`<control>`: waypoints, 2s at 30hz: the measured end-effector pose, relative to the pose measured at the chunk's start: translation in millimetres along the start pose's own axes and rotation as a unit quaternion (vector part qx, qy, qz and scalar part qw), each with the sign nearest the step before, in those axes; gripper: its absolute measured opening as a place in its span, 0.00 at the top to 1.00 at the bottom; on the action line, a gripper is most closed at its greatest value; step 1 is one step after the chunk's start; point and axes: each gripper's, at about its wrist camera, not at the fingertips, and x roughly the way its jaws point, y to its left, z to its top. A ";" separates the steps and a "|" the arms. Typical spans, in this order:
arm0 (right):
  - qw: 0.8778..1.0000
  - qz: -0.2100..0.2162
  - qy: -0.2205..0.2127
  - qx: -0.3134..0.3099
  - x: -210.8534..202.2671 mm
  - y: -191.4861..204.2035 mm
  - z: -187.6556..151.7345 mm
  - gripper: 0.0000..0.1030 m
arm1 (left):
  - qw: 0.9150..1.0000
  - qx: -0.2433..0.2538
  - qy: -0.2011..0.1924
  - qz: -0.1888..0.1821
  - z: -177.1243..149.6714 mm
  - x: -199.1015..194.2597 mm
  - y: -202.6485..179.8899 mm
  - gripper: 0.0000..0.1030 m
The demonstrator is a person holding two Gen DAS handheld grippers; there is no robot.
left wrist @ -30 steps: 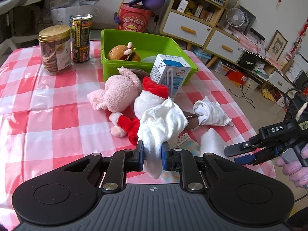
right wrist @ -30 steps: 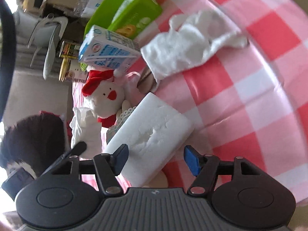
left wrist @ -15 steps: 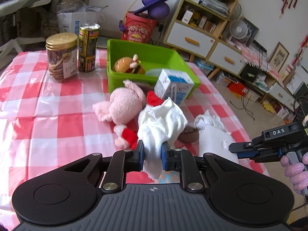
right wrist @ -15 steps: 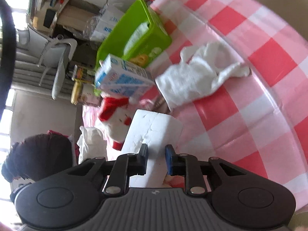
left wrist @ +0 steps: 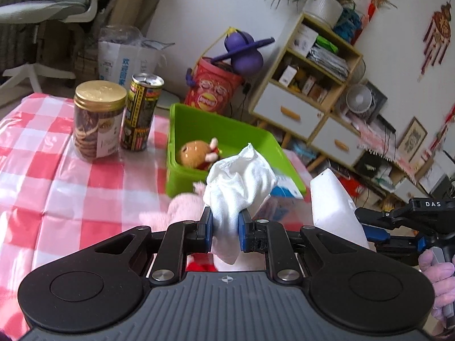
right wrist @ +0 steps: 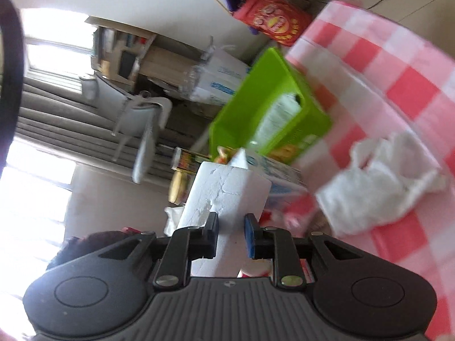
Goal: Organize soft objects
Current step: 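Lift both items, carry them over the green bin and open both tools, then withdraw both open tools from the bin back toward the table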
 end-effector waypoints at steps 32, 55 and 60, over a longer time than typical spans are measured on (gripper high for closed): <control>0.943 -0.237 -0.073 -0.223 161.2 39.4 126.4 1.00 | 0.980 0.138 0.081 0.121 105.9 214.8 -17.3 0.84; 0.935 -0.234 -0.123 -0.236 55.9 103.5 83.5 0.51 | 0.989 0.101 0.033 0.102 93.1 100.7 -45.0 0.13; 0.937 -0.216 -0.131 -0.243 27.4 120.5 54.3 0.45 | 0.989 0.098 0.037 0.104 82.7 63.7 -47.3 0.07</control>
